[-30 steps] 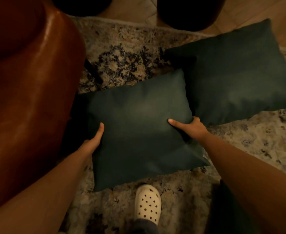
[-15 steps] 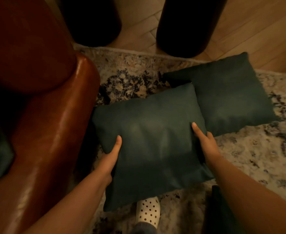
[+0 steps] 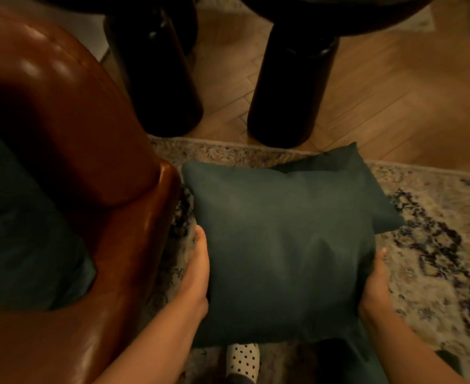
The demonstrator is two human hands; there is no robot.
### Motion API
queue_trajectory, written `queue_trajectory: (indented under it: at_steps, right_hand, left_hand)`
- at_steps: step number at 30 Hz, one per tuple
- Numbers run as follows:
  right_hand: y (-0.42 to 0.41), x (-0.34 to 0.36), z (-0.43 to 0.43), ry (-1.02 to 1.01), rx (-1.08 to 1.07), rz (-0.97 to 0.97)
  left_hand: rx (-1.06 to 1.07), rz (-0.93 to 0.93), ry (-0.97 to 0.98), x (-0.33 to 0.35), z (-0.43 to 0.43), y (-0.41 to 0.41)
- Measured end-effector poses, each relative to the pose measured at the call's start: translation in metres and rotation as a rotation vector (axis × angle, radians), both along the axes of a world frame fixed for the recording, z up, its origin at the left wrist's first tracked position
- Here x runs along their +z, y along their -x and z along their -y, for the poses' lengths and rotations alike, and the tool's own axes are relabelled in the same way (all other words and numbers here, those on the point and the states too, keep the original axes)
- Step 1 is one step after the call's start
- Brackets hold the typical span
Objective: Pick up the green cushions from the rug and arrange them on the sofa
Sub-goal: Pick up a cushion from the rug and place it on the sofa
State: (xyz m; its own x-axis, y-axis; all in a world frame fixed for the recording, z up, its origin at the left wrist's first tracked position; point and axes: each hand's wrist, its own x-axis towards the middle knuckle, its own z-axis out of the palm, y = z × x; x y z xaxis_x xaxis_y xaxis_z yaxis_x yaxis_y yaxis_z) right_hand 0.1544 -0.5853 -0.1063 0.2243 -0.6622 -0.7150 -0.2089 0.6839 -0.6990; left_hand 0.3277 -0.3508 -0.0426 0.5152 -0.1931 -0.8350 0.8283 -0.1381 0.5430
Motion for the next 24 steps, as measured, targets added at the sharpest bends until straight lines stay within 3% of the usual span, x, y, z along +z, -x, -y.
queue_trajectory:
  at_steps: [6, 12, 18, 24]
  right_hand:
    - [-0.034, 0.071, -0.030, -0.089, -0.183, 0.227]
    - [-0.068, 0.144, -0.050, -0.185, -0.272, 0.323]
    - [-0.107, 0.203, -0.074, -0.240, -0.183, 0.435]
    - [-0.150, 0.262, -0.102, -0.183, 0.070, 0.567]
  left_hand:
    - [0.050, 0.294, -0.062, 0.093, -0.003, -0.042]
    - [0.263, 0.363, -0.114, 0.157, -0.041, -0.060]
    - [0.636, 0.346, -0.018, 0.223, -0.095, -0.055]
    - [0.822, 0.364, 0.201, 0.287, -0.146, -0.033]
